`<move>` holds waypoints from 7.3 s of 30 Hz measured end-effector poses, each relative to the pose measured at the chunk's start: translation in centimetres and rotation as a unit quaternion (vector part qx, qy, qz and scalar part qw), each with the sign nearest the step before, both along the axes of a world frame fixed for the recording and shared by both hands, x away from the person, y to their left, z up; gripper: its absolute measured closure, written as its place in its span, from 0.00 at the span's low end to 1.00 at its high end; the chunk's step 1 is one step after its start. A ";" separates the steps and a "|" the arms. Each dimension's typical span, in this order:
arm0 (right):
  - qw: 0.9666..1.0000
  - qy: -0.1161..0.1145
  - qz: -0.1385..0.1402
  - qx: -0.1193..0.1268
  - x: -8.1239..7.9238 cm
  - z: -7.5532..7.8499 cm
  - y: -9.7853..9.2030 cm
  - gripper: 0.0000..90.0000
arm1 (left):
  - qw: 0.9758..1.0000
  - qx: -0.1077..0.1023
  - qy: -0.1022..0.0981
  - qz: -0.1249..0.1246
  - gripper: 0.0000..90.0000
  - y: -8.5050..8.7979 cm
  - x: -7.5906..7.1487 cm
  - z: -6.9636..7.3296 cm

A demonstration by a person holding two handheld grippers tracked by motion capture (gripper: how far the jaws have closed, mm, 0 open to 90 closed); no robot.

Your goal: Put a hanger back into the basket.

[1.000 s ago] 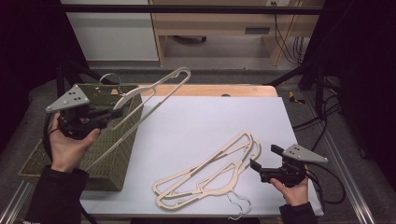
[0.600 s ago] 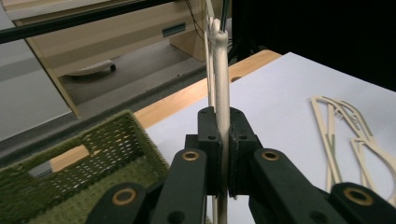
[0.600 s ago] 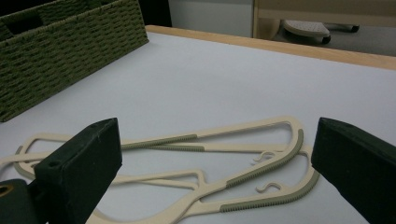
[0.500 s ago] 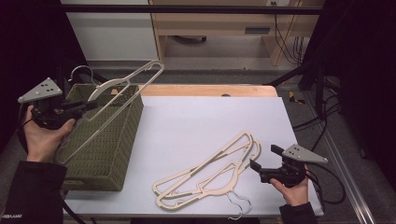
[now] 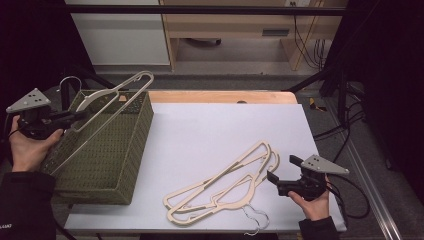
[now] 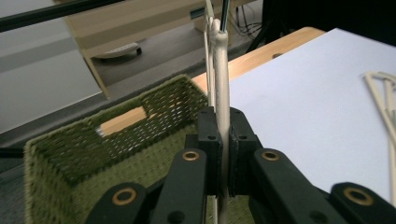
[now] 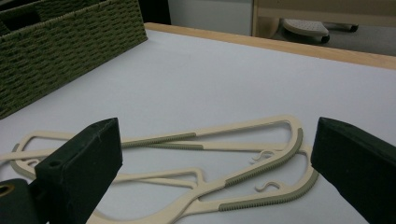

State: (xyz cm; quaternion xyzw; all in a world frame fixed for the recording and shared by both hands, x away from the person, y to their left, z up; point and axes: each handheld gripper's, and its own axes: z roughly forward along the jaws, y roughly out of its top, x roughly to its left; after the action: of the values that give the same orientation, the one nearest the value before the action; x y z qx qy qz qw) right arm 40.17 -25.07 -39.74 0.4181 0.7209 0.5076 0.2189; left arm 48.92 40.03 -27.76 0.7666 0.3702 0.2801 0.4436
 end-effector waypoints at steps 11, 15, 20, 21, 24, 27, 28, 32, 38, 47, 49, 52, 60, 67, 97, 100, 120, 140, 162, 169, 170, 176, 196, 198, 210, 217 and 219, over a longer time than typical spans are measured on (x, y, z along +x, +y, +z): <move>1.000 0.001 0.001 -0.007 0.0 -0.1 0.1 0.03 | 0.999 0.034 0.019 0.023 0.96 1.7 0.6 -2.1; 1.000 0.002 0.001 -0.006 0.1 -0.1 0.1 0.03 | 0.998 0.055 0.027 0.023 0.96 1.8 0.6 -3.0; 1.000 0.002 0.002 -0.006 0.1 -0.2 0.1 0.03 | 0.997 0.062 0.036 0.027 0.96 1.6 0.6 -4.5; 1.000 0.002 0.003 -0.006 0.0 -0.2 0.1 0.03 | 0.997 0.063 0.037 0.027 0.96 1.5 0.5 -4.8; 1.000 0.002 0.003 -0.006 0.1 -0.2 0.1 0.04 | 0.997 0.062 0.040 0.025 0.96 1.3 0.3 -5.9; 1.000 0.003 0.001 -0.004 0.1 -0.2 0.2 0.04 | 0.997 0.063 0.046 0.024 0.96 0.9 0.2 -7.1; 1.000 0.003 0.001 -0.006 0.1 -0.2 0.2 0.04 | 0.996 0.067 0.047 0.024 0.96 0.8 0.2 -7.3; 1.000 0.004 0.004 -0.007 0.1 -0.3 0.3 0.04 | 0.996 0.075 0.052 0.024 0.95 0.0 0.0 -8.4; 1.000 0.004 0.005 -0.006 0.1 -0.3 0.4 0.04 | 0.992 0.105 0.075 0.012 0.93 -1.4 -0.2 -9.3; 1.000 0.004 0.007 -0.004 0.1 -0.3 0.5 0.04 | 0.986 0.126 0.112 0.007 0.89 -2.4 0.0 -10.5; 1.000 0.003 0.007 -0.006 0.1 -0.3 0.5 0.04 | 0.984 0.131 0.120 0.005 0.89 -2.4 0.1 -10.8; 1.000 0.004 0.009 -0.005 0.1 -0.4 0.6 0.04 | 0.985 0.119 0.125 0.004 0.88 -2.4 0.0 -11.1; 1.000 0.002 0.013 -0.007 0.0 -0.3 0.7 0.04 | 0.979 0.129 0.158 -0.013 0.83 -2.9 0.1 -11.5; 1.000 0.001 0.014 -0.005 -0.1 -0.3 0.8 0.04 | 0.978 0.136 0.155 -0.018 0.81 -3.4 0.1 -11.8; 0.999 0.004 0.030 -0.011 -1.6 -0.2 1.5 0.04 | 0.997 -0.072 -0.011 -0.015 0.28 -6.0 -5.1 -5.5; 0.999 0.013 0.028 -0.019 -1.9 -0.5 1.7 0.05 | 0.995 -0.089 -0.027 -0.037 0.21 -8.2 -5.9 -5.1; 0.997 0.036 0.059 -0.025 -2.7 -1.8 3.1 0.10 | 0.989 -0.117 -0.013 -0.090 0.08 -18.0 -8.3 -9.2; 0.988 0.112 0.088 -0.055 -3.5 -5.6 4.7 0.34 | 0.989 -0.083 0.034 -0.120 0.09 -20.4 -8.7 -13.5; 0.977 0.168 0.091 -0.098 -3.7 -7.9 6.1 0.90 | 0.987 -0.061 0.046 -0.142 0.10 -22.4 -9.4 -14.7; 0.977 0.168 0.076 -0.109 -3.7 -8.1 6.2 0.98 | 0.985 -0.050 0.048 -0.155 0.10 -23.6 -9.7 -14.9; 0.977 0.171 0.073 -0.108 -3.7 -8.1 6.2 0.98 | 0.985 -0.049 0.049 -0.158 0.10 -23.8 -9.7 -15.0; 0.976 0.178 0.073 -0.099 -3.6 -7.9 6.2 0.99 | 0.983 -0.042 0.050 -0.170 0.10 -25.1 -10.0 -15.0; 0.981 0.157 0.066 -0.098 -3.3 -4.2 6.1 0.99 | 0.964 0.031 0.100 -0.245 0.24 -34.2 -9.6 -14.6; 0.980 0.152 0.065 -0.107 -3.2 -4.1 6.1 0.99 | 0.961 0.039 0.109 -0.252 0.29 -35.0 -9.4 -15.0; 0.979 0.152 0.071 -0.114 -3.3 -3.5 6.2 0.99 | 0.942 0.122 0.146 -0.276 0.59 -38.5 -8.3 -17.5; 0.978 0.150 0.081 -0.122 -3.2 -3.8 6.2 0.99 | 0.936 0.151 0.147 -0.281 0.78 -38.9 -8.4 -17.9; 0.978 0.150 0.083 -0.122 -3.2 -3.8 6.2 0.99 | 0.935 0.155 0.140 -0.285 0.78 -38.9 -8.5 -17.8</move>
State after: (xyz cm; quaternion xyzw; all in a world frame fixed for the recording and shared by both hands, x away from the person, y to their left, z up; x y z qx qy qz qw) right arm 36.99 -18.84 -43.51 0.3989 0.8339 0.3639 0.1147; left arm 40.40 1.13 -45.57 0.9308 0.1468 0.0857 0.3237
